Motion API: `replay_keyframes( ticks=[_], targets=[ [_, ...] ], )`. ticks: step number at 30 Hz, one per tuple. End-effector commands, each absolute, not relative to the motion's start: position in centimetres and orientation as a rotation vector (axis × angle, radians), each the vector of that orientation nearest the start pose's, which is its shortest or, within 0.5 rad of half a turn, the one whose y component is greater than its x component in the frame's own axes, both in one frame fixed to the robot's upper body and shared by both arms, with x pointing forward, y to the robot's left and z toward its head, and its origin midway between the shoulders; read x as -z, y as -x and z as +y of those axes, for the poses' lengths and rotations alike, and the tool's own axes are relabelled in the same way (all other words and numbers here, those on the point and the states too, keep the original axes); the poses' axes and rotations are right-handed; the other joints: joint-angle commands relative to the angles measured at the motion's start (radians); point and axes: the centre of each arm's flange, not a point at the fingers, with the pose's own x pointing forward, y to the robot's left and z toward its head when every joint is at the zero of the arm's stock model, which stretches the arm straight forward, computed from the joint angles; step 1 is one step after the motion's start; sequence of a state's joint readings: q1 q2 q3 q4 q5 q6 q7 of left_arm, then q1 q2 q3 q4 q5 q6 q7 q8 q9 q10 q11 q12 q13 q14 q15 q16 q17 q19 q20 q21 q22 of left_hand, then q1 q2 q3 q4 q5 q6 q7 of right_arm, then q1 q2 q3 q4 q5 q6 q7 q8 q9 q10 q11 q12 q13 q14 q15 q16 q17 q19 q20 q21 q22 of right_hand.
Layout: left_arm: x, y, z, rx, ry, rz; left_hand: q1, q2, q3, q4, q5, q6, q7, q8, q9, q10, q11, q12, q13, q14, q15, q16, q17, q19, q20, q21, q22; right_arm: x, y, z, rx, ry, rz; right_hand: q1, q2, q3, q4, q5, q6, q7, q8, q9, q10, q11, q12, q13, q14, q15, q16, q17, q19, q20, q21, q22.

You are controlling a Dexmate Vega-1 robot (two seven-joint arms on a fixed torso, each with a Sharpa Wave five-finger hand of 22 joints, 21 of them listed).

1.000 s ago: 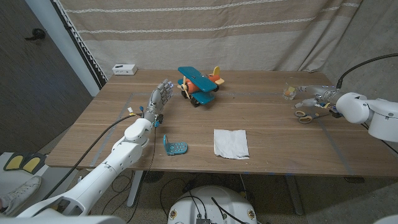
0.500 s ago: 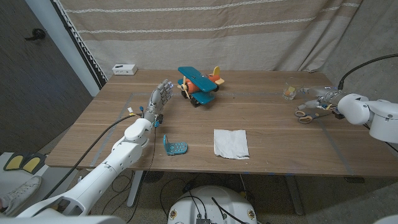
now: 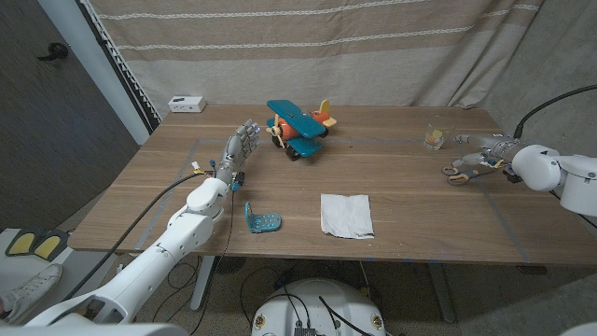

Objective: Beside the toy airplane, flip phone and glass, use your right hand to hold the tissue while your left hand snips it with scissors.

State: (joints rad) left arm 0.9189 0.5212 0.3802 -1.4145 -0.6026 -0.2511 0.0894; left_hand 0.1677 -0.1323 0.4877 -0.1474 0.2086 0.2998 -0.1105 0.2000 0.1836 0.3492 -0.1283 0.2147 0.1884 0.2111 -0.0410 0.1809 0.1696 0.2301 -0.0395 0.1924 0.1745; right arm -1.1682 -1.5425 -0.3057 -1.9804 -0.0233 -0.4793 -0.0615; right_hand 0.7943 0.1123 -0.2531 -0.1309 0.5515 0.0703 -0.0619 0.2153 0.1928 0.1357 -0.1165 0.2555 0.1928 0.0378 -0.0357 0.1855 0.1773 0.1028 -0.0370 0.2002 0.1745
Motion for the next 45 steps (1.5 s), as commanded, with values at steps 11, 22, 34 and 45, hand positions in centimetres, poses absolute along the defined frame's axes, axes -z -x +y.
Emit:
replay_keyframes(
  ticks=[11, 22, 34, 45],
  targets=[
    [4.6, -63.4, 27.0, 0.164, 0.021, -0.571, 0.004, 0.007, -0.003, 0.004, 0.0, 0.012, -0.004, -0.001, 0.005, 0.008, 0.0, -0.002, 0.006, -0.001, -0.138, 0.002, 0.004, 0.012, -0.066, 0.008, 0.003, -0.8, -52.7, -46.1, 0.181, 1.511, -0.054, 0.014, 0.01, -0.004, 0.009, -0.008, 0.013, -0.012, 0.007, 0.002, 0.018, -0.013, 0.007, 0.005, 0.023, -0.145, 0.005, 0.001, 0.018, -0.053, 0.007, 0.003],
    [4.5, -63.5, 26.9, 0.166, 0.024, -0.576, 0.004, 0.007, -0.003, 0.003, 0.0, 0.01, -0.002, -0.002, 0.005, 0.011, 0.002, -0.001, 0.006, 0.0, -0.138, 0.002, 0.004, 0.013, -0.07, 0.008, 0.003, -0.3, -52.8, -46.5, 0.19, 1.539, -0.023, 0.016, 0.011, -0.006, 0.013, -0.015, 0.015, -0.015, 0.006, 0.002, 0.021, -0.017, 0.007, 0.005, 0.026, -0.151, 0.003, 0.001, 0.023, -0.058, 0.005, 0.003],
    [4.5, -63.3, 26.8, 0.164, 0.024, -0.576, 0.004, 0.007, -0.004, 0.003, 0.0, 0.013, -0.001, -0.001, 0.005, 0.011, -0.003, -0.002, 0.006, 0.002, -0.137, 0.002, 0.004, 0.018, -0.073, 0.009, 0.003, -0.2, -53.1, -47.1, 0.18, 1.548, -0.008, 0.037, 0.011, -0.004, 0.008, -0.029, 0.018, -0.028, 0.005, 0.003, 0.023, -0.026, 0.005, 0.005, 0.043, -0.165, 0.005, 0.001, 0.057, -0.112, 0.009, 0.001],
    [4.5, -63.1, 26.7, 0.164, 0.025, -0.578, 0.004, 0.007, -0.004, 0.003, 0.0, 0.012, -0.002, -0.002, 0.005, 0.01, 0.001, -0.002, 0.006, 0.002, -0.138, 0.002, 0.004, 0.013, -0.071, 0.006, 0.004, -0.2, -53.5, -47.4, 0.167, 1.563, 0.005, 0.062, 0.016, 0.002, 0.003, -0.038, 0.024, -0.03, 0.006, 0.003, 0.036, -0.025, 0.007, 0.005, 0.085, -0.172, 0.013, 0.001, 0.101, -0.117, 0.015, 0.0]
  ],
)
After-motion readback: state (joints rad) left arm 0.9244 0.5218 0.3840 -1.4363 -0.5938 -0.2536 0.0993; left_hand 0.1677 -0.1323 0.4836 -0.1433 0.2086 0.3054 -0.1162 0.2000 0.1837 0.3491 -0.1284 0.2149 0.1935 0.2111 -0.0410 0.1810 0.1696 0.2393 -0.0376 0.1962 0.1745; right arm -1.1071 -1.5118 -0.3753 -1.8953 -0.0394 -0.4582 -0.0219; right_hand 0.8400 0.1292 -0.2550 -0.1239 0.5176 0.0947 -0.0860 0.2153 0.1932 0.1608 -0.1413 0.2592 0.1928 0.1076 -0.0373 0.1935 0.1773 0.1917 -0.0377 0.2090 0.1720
